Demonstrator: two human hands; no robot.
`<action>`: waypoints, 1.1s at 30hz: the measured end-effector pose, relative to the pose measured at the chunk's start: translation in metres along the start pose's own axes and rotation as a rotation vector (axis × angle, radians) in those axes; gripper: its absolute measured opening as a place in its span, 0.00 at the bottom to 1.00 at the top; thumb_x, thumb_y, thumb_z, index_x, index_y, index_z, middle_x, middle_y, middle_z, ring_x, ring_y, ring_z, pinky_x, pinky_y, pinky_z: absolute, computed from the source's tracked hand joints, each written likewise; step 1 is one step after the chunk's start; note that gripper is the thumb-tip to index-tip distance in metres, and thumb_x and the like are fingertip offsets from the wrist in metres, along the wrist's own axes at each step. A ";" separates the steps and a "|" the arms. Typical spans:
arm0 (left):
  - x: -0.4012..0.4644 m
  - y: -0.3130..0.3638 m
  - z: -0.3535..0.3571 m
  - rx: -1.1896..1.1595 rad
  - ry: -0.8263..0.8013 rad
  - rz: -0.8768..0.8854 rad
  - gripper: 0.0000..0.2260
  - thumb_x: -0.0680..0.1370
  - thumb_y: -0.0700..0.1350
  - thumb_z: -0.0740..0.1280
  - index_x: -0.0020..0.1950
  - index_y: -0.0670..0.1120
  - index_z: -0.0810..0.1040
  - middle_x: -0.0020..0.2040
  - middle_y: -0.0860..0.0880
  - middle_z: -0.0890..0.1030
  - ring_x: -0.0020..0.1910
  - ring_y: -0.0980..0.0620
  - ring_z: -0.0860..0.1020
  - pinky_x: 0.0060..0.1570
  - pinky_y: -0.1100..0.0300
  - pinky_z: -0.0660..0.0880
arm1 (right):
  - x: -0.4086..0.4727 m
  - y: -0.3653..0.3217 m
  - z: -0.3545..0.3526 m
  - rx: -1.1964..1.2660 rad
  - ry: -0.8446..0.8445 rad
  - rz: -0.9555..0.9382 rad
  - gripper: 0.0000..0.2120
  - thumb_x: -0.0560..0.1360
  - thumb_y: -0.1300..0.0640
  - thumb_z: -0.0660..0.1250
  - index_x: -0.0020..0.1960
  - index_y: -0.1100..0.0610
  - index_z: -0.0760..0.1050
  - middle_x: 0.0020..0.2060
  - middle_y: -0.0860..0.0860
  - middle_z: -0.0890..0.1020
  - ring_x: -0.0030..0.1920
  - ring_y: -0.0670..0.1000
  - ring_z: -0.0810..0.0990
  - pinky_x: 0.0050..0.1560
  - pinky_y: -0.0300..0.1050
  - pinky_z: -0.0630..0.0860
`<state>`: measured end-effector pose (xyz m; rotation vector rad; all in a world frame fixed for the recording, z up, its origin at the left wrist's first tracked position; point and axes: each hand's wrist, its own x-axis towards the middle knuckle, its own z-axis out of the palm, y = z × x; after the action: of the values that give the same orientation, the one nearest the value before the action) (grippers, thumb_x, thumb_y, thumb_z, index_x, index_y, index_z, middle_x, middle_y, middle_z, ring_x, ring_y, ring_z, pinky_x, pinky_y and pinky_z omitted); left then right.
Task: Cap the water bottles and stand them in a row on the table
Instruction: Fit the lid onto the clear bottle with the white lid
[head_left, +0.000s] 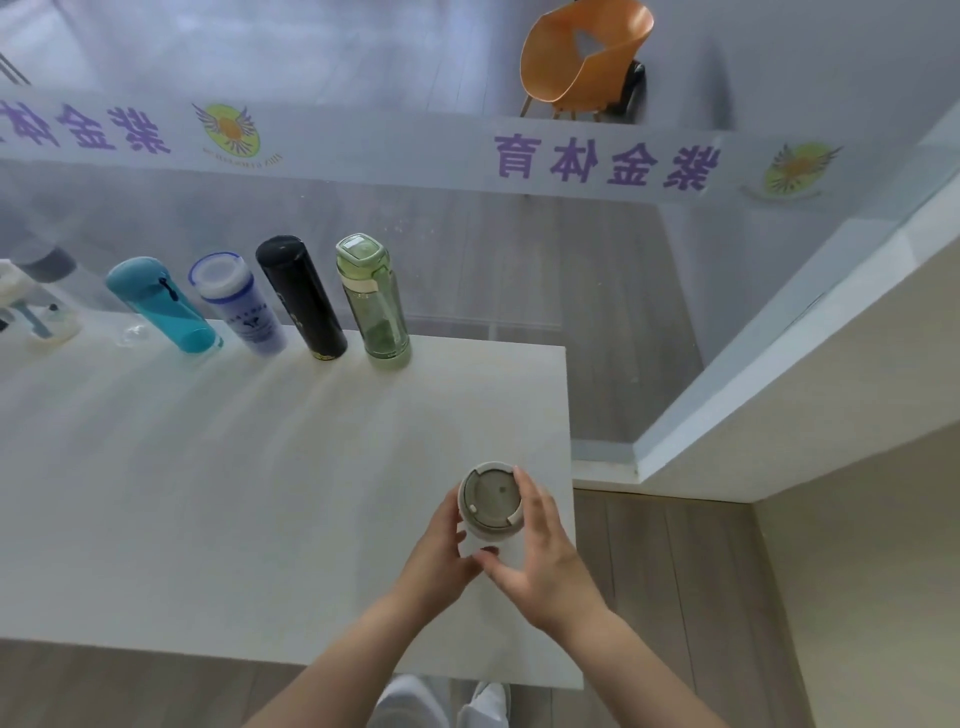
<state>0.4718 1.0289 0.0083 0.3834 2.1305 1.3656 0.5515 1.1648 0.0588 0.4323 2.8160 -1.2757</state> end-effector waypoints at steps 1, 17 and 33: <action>-0.001 0.002 0.002 -0.007 0.026 0.005 0.32 0.72 0.41 0.73 0.68 0.62 0.62 0.66 0.60 0.72 0.65 0.60 0.73 0.64 0.61 0.72 | 0.000 -0.001 0.002 0.022 0.018 0.015 0.46 0.72 0.44 0.71 0.78 0.45 0.45 0.74 0.44 0.57 0.71 0.42 0.62 0.61 0.24 0.58; 0.076 0.021 -0.013 -0.081 0.029 0.024 0.28 0.73 0.37 0.73 0.63 0.63 0.68 0.61 0.61 0.76 0.59 0.65 0.76 0.56 0.66 0.76 | 0.079 -0.001 -0.010 0.220 0.137 0.166 0.40 0.71 0.43 0.72 0.75 0.48 0.54 0.66 0.41 0.65 0.64 0.38 0.66 0.67 0.41 0.70; 0.214 0.045 -0.062 0.140 0.045 0.082 0.25 0.71 0.48 0.72 0.64 0.60 0.67 0.56 0.55 0.78 0.55 0.52 0.78 0.57 0.47 0.77 | 0.220 -0.014 -0.027 0.221 0.205 0.161 0.40 0.71 0.44 0.72 0.75 0.50 0.55 0.69 0.48 0.66 0.68 0.45 0.66 0.66 0.41 0.68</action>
<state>0.2613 1.1152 0.0019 0.5049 2.2776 1.2839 0.3391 1.2290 0.0578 0.8244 2.7331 -1.5965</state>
